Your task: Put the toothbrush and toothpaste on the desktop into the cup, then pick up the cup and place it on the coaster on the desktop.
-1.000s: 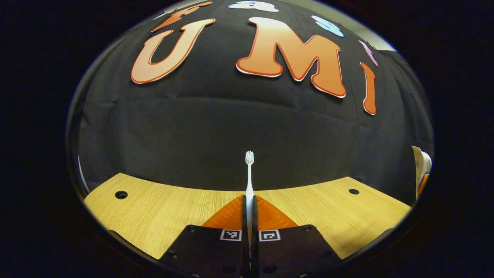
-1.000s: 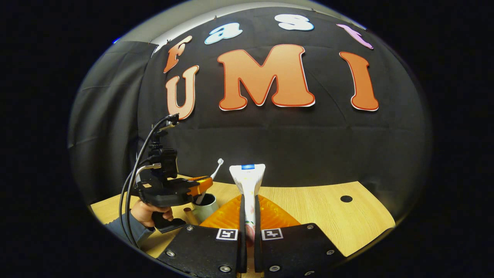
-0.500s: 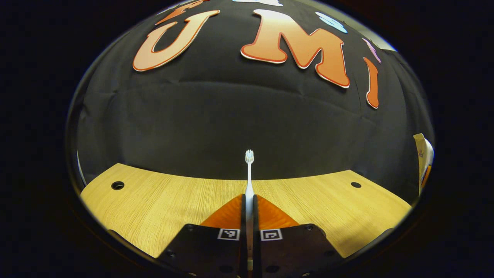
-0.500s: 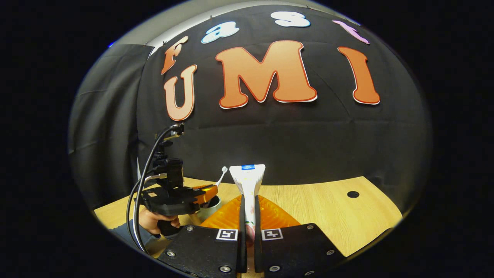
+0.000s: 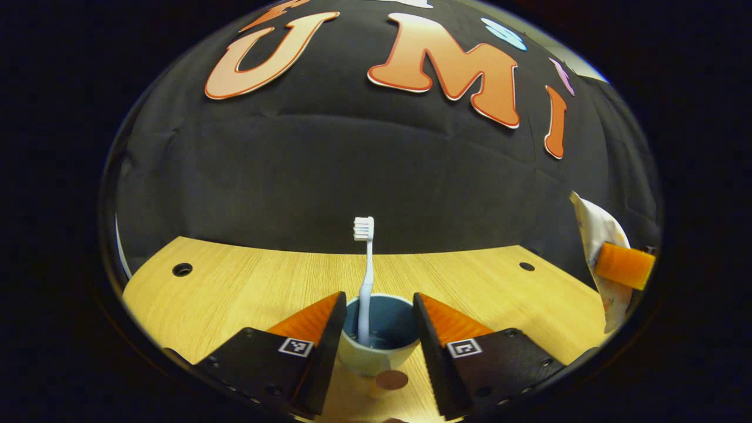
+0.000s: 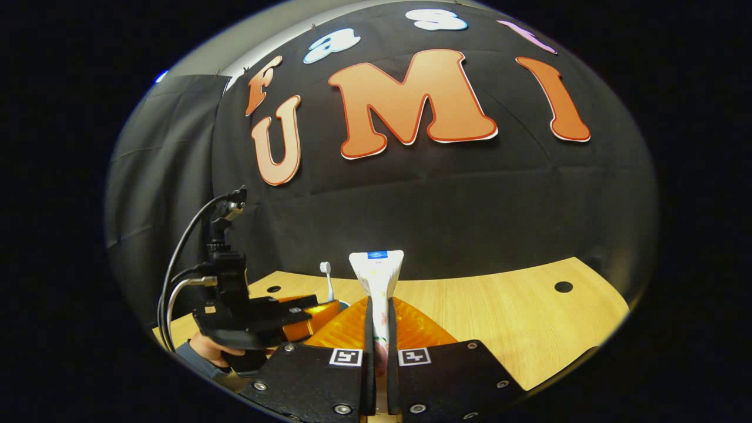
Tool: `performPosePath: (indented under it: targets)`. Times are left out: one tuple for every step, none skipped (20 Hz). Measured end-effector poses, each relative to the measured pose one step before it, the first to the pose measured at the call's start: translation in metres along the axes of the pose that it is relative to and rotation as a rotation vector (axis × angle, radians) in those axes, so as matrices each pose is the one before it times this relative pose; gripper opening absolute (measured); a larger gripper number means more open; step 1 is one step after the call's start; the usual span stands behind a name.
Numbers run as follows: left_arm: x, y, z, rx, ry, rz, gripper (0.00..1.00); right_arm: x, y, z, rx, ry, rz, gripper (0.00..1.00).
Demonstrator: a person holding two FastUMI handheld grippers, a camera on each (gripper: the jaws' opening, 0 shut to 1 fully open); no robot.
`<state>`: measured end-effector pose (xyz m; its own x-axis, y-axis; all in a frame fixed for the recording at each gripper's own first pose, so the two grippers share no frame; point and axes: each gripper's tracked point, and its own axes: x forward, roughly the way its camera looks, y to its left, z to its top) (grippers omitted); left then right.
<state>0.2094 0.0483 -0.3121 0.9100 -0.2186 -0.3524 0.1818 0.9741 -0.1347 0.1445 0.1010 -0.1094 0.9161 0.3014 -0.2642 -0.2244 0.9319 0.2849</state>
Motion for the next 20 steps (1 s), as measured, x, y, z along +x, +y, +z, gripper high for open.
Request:
performPosePath:
  targets:
    - [-0.00778, 0.00219, 0.00084, 0.01597, -0.0002, 0.01077, 0.8, 0.00446, 0.0036, 0.00306, 0.00626, -0.01466, 0.01408, 0.08]
    - [-0.00867, 0.00155, -0.00059, 0.00481, -0.0019, 0.00535, 0.86, 0.00525, 0.0034, 0.00412, 0.01139, -0.0166, 0.01446, 0.08]
    - [-0.00939, 0.00241, 0.00025, -0.00293, -0.00079, 0.00555, 0.95, 0.00436, 0.00338, 0.00386, 0.01791, -0.01644, 0.01791, 0.08]
    - [-0.00584, 0.00158, -0.00172, -0.01092, -0.00021, 0.00144, 0.96, 0.00575, 0.00395, 0.00415, 0.02115, -0.01234, 0.02121, 0.08]
    - [-0.00748, 0.0021, -0.00021, -0.01374, -0.00053, -0.00113, 0.96, 0.00554, 0.00354, 0.0028, 0.02142, -0.01645, 0.01835, 0.08]
    - [-0.00659, 0.00362, -0.00169, -0.00456, -0.00155, 0.00474, 0.96, 0.00545, 0.00296, 0.00487, 0.01498, -0.01957, 0.01789, 0.08]
    - [-0.00562, 0.00433, -0.00155, 0.00412, -0.00115, 0.01024, 0.97, 0.00601, 0.00328, 0.00362, 0.00947, -0.02144, 0.01605, 0.08]
    - [-0.00477, 0.00515, -0.00397, 0.00595, -0.00017, 0.01738, 0.98, 0.0062, 0.00371, 0.00399, 0.00612, -0.02717, 0.01681, 0.08]
    - [-0.00408, 0.00174, -0.0044, 0.00605, 0.00707, 0.00634, 0.98, 0.00476, 0.00177, 0.00306, 0.00164, -0.02567, 0.016, 0.08]
    - [-0.00238, -0.00089, -0.00556, 0.00966, 0.00495, 0.00035, 0.98, 0.00558, 0.00052, 0.00061, 0.00401, -0.01405, 0.00417, 0.07]
    - [-0.00205, 0.0007, -0.00487, 0.01316, 0.00665, 0.00428, 0.98, 0.00828, 0.00025, -0.00223, 0.00633, -0.0069, 0.00331, 0.08]
    - [-0.0015, 0.00097, -0.00274, 0.00223, 0.00039, 0.00701, 0.98, 0.00693, 0.00131, -0.00211, 0.01134, -0.00203, 0.00463, 0.08]
    - [-0.00267, 0.00005, 0.00021, -0.02601, -0.0122, 0.00493, 0.98, 0.00624, 0.00266, -0.00233, 0.01441, -0.00345, 0.01181, 0.08]
    - [-0.00054, -0.00292, -0.0021, -0.02694, 0.00774, -0.00776, 0.98, 0.00564, 0.00256, -0.00193, 0.01364, -0.00497, 0.01357, 0.08]
    - [-0.00188, -0.00002, -0.00125, -0.01559, -0.00261, -0.00128, 0.98, 0.00574, 0.00322, -0.00221, 0.00989, -0.00182, 0.01413, 0.08]
    - [-0.00074, 0.00017, 0.0002, -0.00517, -0.00529, -0.00306, 0.98, 0.00624, 0.00431, -0.0038, 0.00578, 0.00082, 0.01255, 0.08]
    - [-0.00196, 0.0008, 0.00122, 0.00074, -0.00622, 0.00064, 0.98, 0.00493, 0.00364, -0.00414, 0.00075, 0.00074, 0.0127, 0.08]
    - [-0.00178, 0.0024, 0.00192, 0.00046, -0.01326, 0.00364, 0.98, 0.00605, 0.00433, -0.00453, -0.00523, 0.00026, 0.01135, 0.08]
    - [-0.00145, 0.00159, 0.00366, -0.00417, -0.01321, 0.00028, 0.98, 0.00578, 0.0038, -0.00422, -0.01017, 0.00227, 0.00934, 0.08]
    - [-0.00011, 0.00191, 0.00176, -0.00198, -0.00791, 0.00128, 0.98, 0.00449, 0.00358, -0.00514, -0.00671, 0.0023, 0.00962, 0.08]
